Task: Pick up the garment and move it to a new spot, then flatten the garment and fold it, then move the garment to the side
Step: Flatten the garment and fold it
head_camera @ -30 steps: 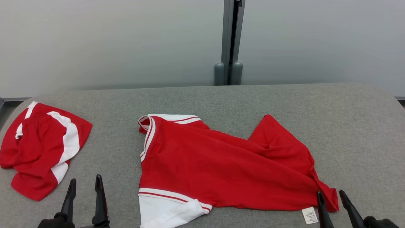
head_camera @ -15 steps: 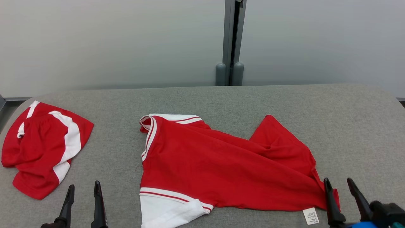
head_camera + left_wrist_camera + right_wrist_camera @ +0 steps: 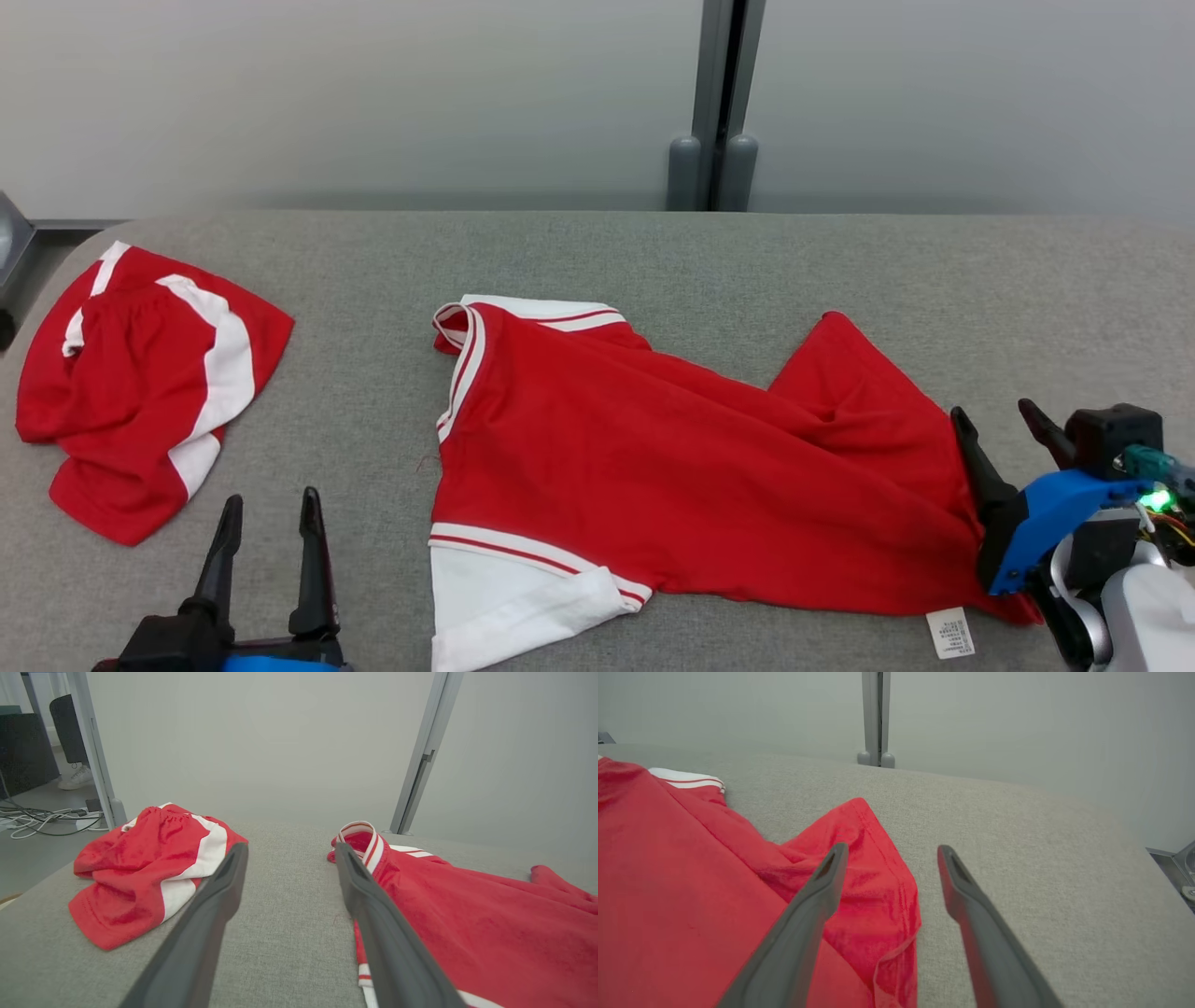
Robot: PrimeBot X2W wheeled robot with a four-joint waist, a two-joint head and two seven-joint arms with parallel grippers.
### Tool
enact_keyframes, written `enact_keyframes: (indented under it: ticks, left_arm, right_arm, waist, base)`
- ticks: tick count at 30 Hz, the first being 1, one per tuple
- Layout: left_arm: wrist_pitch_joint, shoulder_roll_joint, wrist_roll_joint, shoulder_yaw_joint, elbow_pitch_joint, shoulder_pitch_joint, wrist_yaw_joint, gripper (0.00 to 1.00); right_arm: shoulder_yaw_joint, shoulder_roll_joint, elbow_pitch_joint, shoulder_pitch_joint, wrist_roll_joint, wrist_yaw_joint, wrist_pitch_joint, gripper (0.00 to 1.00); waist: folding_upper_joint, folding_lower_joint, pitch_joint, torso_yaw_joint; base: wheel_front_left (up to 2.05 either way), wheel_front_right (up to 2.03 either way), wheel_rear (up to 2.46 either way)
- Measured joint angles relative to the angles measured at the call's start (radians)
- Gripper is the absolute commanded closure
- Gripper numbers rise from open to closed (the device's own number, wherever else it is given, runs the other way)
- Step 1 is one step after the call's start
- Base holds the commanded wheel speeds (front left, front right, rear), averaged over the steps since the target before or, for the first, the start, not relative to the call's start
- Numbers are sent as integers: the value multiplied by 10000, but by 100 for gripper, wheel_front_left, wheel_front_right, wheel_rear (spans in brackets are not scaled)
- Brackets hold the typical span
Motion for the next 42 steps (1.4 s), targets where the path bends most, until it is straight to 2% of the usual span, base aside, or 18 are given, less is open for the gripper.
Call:
enact_keyframes:
  ticks: [2, 9, 19, 20, 22, 28, 34, 42]
  left_arm:
    - [0, -6, -12, -52, -25, -47, -2, 0]
    - [0, -8, -146, -169, -12, -387, -2, 0]
    - [0, -2, -251, -261, 46, -456, 38, 0]
    - [0, -2, -251, -261, 46, -456, 38, 0]
    - [0, -6, -274, -347, 44, -456, 94, 0]
    - [0, -4, -324, -378, 48, -478, 104, 0]
    - [0, -4, -408, -428, 31, -656, 104, 0]
    - [0, -4, -483, -690, 35, -1058, 104, 0]
  right_arm:
    - [82, -102, 255, -142, -8, 2, 138, 0]
    - [261, -514, 2284, -680, 173, 2, 727, 0]
    - [903, -527, 3480, -1060, 662, 0, 978, 0]
    - [903, -527, 3480, -1060, 662, 0, 978, 53]
    - [1112, -531, 3613, -1221, 853, 2, 1058, 100]
    - [1237, -665, 3567, -1753, 1141, 2, 619, 100]
    - [966, -886, 3446, -3056, 1233, 2, -205, 100]
    - [334, -1091, 4673, -4718, 1137, 2, -464, 100]
  waist:
    - [-1, 0, 90, 35]
    - [0, 1, 607, 343]
    - [-2, -2, 708, 429]
    - [-2, -2, 708, 429]
    - [-3, -1, 726, 418]
    - [-2, -1, 796, 426]
    - [-2, -1, 1071, 513]
    - [-2, 0, 1596, 842]
  base:
    - [0, 0, 0]
    - [0, 0, 0]
    - [0, 0, 0]
    - [0, 0, 0]
    - [0, 0, 0]
    - [0, 0, 0]
    - [0, 0, 0]
    - [0, 0, 0]
